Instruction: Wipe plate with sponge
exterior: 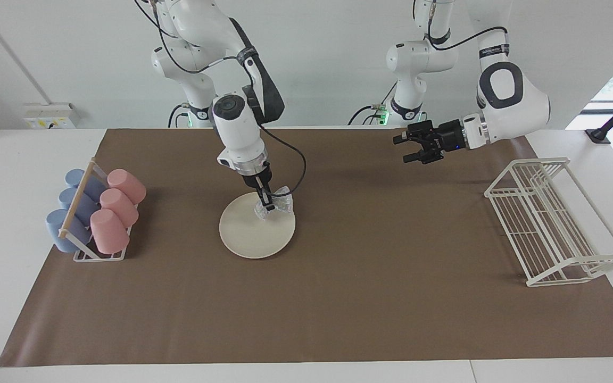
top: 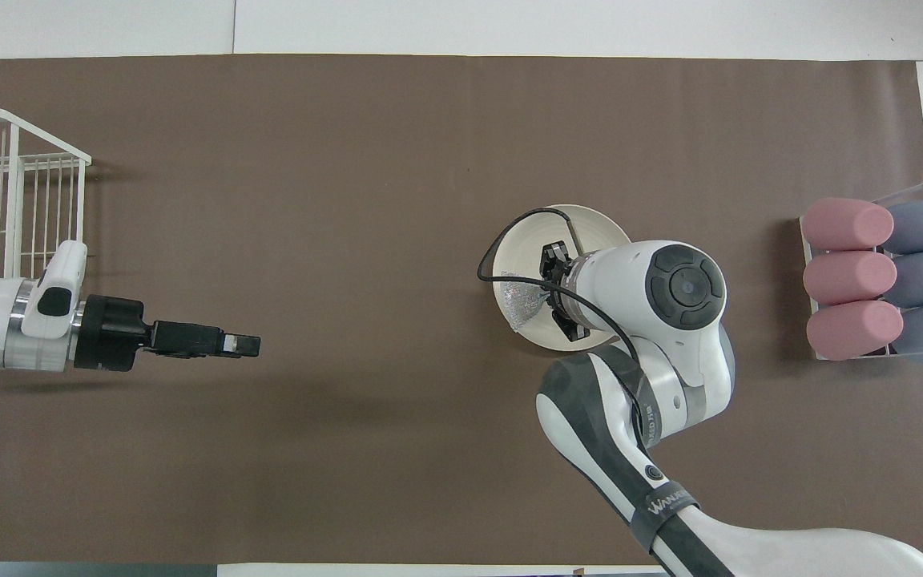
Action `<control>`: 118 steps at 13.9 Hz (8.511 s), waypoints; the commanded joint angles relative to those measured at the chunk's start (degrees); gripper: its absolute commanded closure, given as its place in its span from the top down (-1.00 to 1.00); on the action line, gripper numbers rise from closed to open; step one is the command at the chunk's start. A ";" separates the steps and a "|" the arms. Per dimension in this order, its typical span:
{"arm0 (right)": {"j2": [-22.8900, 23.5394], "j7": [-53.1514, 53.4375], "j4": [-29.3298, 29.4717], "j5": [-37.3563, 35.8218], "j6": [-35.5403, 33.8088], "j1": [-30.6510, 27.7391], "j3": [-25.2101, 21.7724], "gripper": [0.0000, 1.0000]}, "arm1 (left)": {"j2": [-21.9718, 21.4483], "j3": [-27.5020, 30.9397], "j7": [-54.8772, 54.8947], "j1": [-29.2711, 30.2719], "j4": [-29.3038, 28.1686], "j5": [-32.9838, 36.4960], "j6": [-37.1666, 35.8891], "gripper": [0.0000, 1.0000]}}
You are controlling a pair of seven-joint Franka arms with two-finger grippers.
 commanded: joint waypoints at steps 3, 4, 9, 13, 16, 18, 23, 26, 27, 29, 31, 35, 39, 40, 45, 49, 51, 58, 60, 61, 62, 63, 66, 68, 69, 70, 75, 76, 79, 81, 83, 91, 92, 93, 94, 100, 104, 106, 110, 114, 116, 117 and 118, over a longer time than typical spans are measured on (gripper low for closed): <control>3.54 -2.70 -0.55 1.00 3.93 -0.40 0.31 -1.00 | -0.80 -0.38 -6.00 1.28 5.67 16.69 1.30 1.00; 4.33 -4.01 -0.55 1.00 4.89 -0.83 0.31 -1.00 | -0.80 -0.38 -6.97 1.28 6.81 20.11 1.30 1.00; 5.39 -13.76 -0.90 1.09 5.16 -5.48 0.40 -1.00 | -0.97 -0.38 -11.10 0.58 8.75 33.40 1.74 1.00; 5.57 -20.26 -0.82 1.09 5.25 -8.12 0.31 -1.00 | -0.89 -0.38 -11.28 1.19 8.93 33.77 2.35 1.00; 5.65 -22.04 -0.82 1.09 5.42 -8.84 0.40 -1.00 | -0.89 -0.38 -12.60 1.19 8.93 33.77 2.62 1.00; 5.65 -20.47 -0.82 2.92 5.34 -7.53 0.49 -1.00 | -0.89 -0.38 -15.49 1.19 8.93 33.77 2.79 1.00; 6.01 -17.21 -0.82 10.21 5.60 -2.69 0.49 -1.00 | -0.89 -0.38 -17.17 1.19 8.84 33.77 3.32 1.00; 6.27 -17.11 -0.82 11.81 7.71 -2.07 0.40 -1.00 | -0.89 -0.38 -17.26 1.19 8.84 33.77 3.50 1.00; 6.27 -18.42 -0.82 11.81 7.80 -2.50 0.31 -1.00 | -0.89 -0.38 -17.26 1.11 8.84 33.77 3.76 1.00; 6.44 -23.77 -0.82 11.81 7.80 -4.60 0.22 -1.00 | -0.89 -0.38 -17.26 1.19 8.84 33.77 3.85 1.00; 6.62 -30.79 -0.82 11.81 7.80 -8.29 0.31 -1.00 | -0.89 -0.38 -17.26 1.11 8.84 33.77 4.02 1.00; 6.80 -36.19 -0.82 11.81 7.80 -10.78 0.31 -1.00 | -0.89 -0.38 -17.09 0.84 8.84 33.77 3.94 1.00; 6.62 -31.81 -0.90 11.81 7.80 -7.97 0.40 -1.00 | -0.89 -0.38 -17.17 1.19 8.93 33.77 4.02 1.00; 6.53 -29.79 -0.90 11.81 7.80 -6.74 0.40 -1.00 | -0.89 -0.38 -17.17 1.19 8.84 33.77 4.11 1.00; 6.80 -16.52 -0.90 11.81 12.19 0.82 0.31 -1.00 | -0.89 -0.38 -17.17 0.93 8.75 33.77 5.08 1.00; 6.97 -16.85 -0.73 11.81 12.02 0.04 0.31 -1.00 | -0.89 -0.46 -17.17 0.93 8.49 33.77 6.74 1.00; 6.97 -15.54 0.67 11.90 11.40 0.13 0.31 -1.00 | -0.80 -0.46 -17.17 0.23 8.49 33.77 7.71 1.00; 4.44 0.69 19.29 5.17 -16.41 1.00 -0.39 -1.00 | -0.80 -0.64 -18.83 0.49 8.40 34.03 7.80 1.00; 3.72 5.89 23.95 -1.44 -22.14 1.01 0.31 -1.00 | -0.89 -0.82 -19.02 0.76 8.58 30.63 7.19 1.00; 3.55 7.56 25.71 -1.90 -24.43 1.35 0.48 -1.00 | -0.89 -0.64 -19.02 0.93 8.58 23.56 7.10 1.00; 3.20 9.84 28.16 -2.34 -27.68 3.10 0.31 -1.00 | -1.06 -0.38 -18.85 1.02 8.40 17.57 6.84 1.00; 2.76 12.74 30.10 -2.51 -31.10 4.16 0.22 -1.00 | -1.06 -0.38 -18.50 0.93 8.40 13.16 5.79 1.00; 0.56 20.91 33.54 -3.48 -36.40 6.89 0.40 -1.00 | -1.24 -0.81 -18.40 -0.29 7.79 1.10 5.26 1.00; 0.47 26.54 34.60 -4.88 -38.52 10.22 0.40 -1.00 | -1.94 -0.82 -18.23 -4.15 5.87 -6.27 5.43 1.00; 0.47 29.26 34.86 -5.59 -38.52 11.37 0.40 -1.00 | -2.64 -0.82 -17.27 -5.47 4.46 -10.57 5.78 1.00; 0.56 30.51 34.87 -5.51 -38.17 12.16 0.49 -1.00 | -2.64 -0.73 -15.09 -6.70 3.58 -14.97 5.78 1.00; 0.56 32.37 34.69 -5.59 -37.29 14.02 0.49 -1.00 | -0.19 -0.82 -3.91 -11.19 -0.12 -25.20 5.69 1.00; 0.56 32.45 34.69 -5.51 -37.29 14.01 0.40 -1.00 | 0.69 -0.82 -3.82 -11.55 0.05 -26.16 5.69 0.99; 0.56 32.45 34.60 -5.50 -37.38 13.93 0.40 -1.00 | 0.87 -0.82 -3.81 -13.66 0.14 -26.61 6.04 0.91; 0.56 32.37 34.60 -5.50 -37.38 13.84 0.40 -1.00 | 0.96 -0.82 -3.90 -14.09 0.05 -28.11 6.13 0.87; 0.47 32.45 34.60 -5.50 -37.55 13.84 0.40 -1.00 | 0.96 -0.82 -4.43 -14.80 0.05 -28.28 6.22 0.87; 0.47 32.45 34.69 -5.50 -37.82 13.66 0.40 -1.00 | 0.96 -0.73 -7.42 -16.47 0.05 -29.69 8.24 -1.00; 0.47 32.45 34.69 -5.50 -37.90 13.66 0.40 -1.00 | 0.96 -0.73 -7.42 -16.47 0.05 -29.69 8.24 -1.00; 0.47 32.45 34.69 -5.50 -37.99 13.66 0.40 -1.00 | 0.96 -0.73 -7.50 -16.47 0.05 -29.69 8.24 -1.00; 0.38 32.37 34.69 -5.50 -38.08 13.66 0.40 -1.00 | 0.87 -0.73 -7.51 -16.47 0.05 -29.60 8.16 -1.00; -2.86 23.70 31.89 -5.42 -38.61 12.96 -0.13 1.00 | 0.69 -0.38 -9.52 -15.86 0.05 -29.25 8.33 -1.00; -7.43 -2.97 27.76 -5.50 -39.65 5.95 -0.22 1.00 | 0.69 -0.38 -13.20 -14.54 1.36 -20.51 10.78 -1.00; -8.58 -17.22 27.48 -5.50 -43.07 1.29 -0.22 1.00 | 0.69 -0.38 -18.55 -14.01 3.64 -11.45 11.32 -1.00; -10.08 -40.96 27.48 -5.50 -49.23 -5.92 -0.30 1.00 | 1.13 -0.38 -25.95 -11.29 7.69 2.80 10.53 -1.00; -10.08 -65.14 27.31 -5.59 -50.65 -16.11 -0.30 1.00 | 4.03 -0.38 -30.25 -11.46 14.01 21.85 8.60 -1.00; -10.08 -70.45 26.96 -5.59 -50.74 -19.46 -0.30 1.00 | 6.48 -0.38 -33.77 -11.90 19.19 31.44 5.36 -1.00; -10.08 -73.86 26.87 -5.59 -50.48 -20.86 -0.30 1.00 | 7.71 -0.38 -36.13 -12.07 22.08 36.09 2.99 -1.00; -10.08 -77.46 26.87 -5.59 -50.21 -22.10 -0.30 1.00 | 8.77 -0.38 -37.81 -12.16 24.64 40.58 0.71 -1.00</control>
